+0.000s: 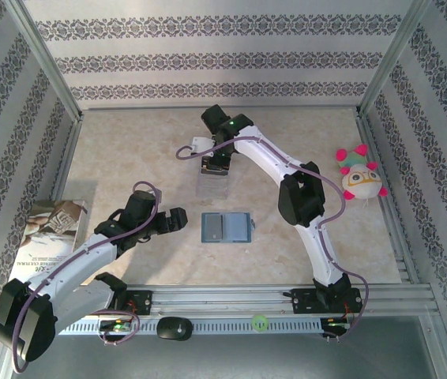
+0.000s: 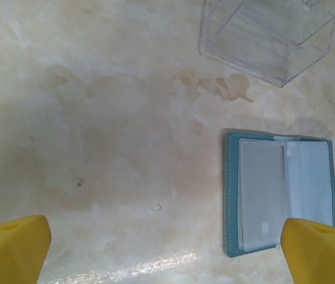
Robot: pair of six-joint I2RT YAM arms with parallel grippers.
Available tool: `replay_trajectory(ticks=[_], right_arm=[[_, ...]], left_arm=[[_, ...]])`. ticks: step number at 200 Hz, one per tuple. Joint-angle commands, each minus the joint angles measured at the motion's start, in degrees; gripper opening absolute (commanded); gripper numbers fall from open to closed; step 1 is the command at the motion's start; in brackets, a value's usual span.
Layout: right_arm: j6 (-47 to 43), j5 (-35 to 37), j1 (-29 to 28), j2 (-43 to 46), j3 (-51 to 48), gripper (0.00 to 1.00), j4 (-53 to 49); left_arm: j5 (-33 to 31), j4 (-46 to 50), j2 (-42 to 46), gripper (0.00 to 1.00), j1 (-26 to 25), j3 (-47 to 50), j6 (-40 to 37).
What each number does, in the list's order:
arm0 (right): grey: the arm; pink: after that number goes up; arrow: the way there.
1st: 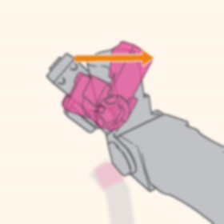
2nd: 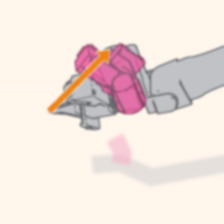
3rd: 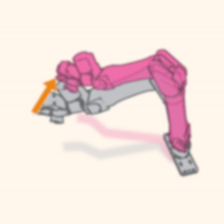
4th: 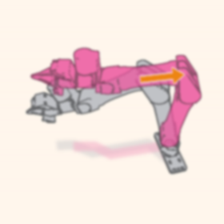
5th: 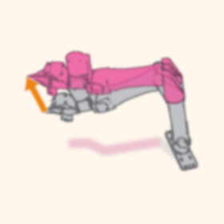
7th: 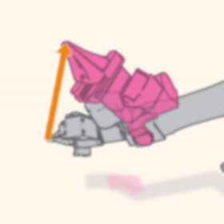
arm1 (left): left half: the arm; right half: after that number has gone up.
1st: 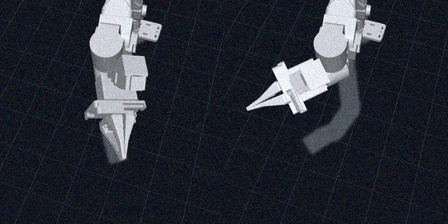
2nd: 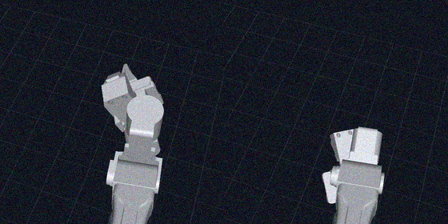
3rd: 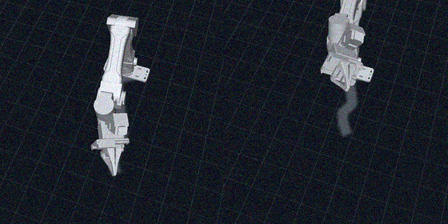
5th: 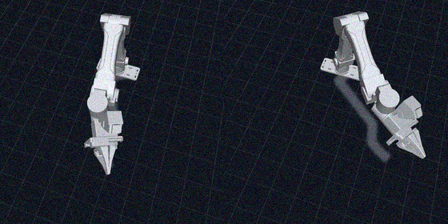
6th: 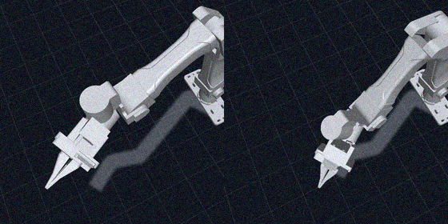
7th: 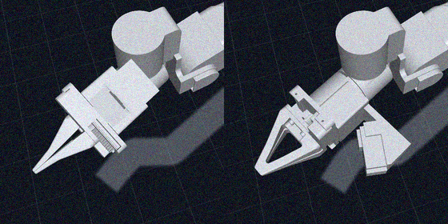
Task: Take the credit cards out of the card holder
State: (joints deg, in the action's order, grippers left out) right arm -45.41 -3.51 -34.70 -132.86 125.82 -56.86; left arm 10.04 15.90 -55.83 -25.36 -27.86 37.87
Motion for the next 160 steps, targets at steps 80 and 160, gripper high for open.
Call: replay_trajectory(ticks=[80,160], right_arm=[[6.2,-0.4,-0.3,4.7,-2.8,0.33,10.3],[47.6,7.2,-3.9,21.6,-25.5,0.39,30.1]], left_arm=[[1.6,-2.8,0.7,1.00,1.0,0.8,-0.8],[-2.6,-7.6,8.3,1.00,1.3,5.5,2.9]])
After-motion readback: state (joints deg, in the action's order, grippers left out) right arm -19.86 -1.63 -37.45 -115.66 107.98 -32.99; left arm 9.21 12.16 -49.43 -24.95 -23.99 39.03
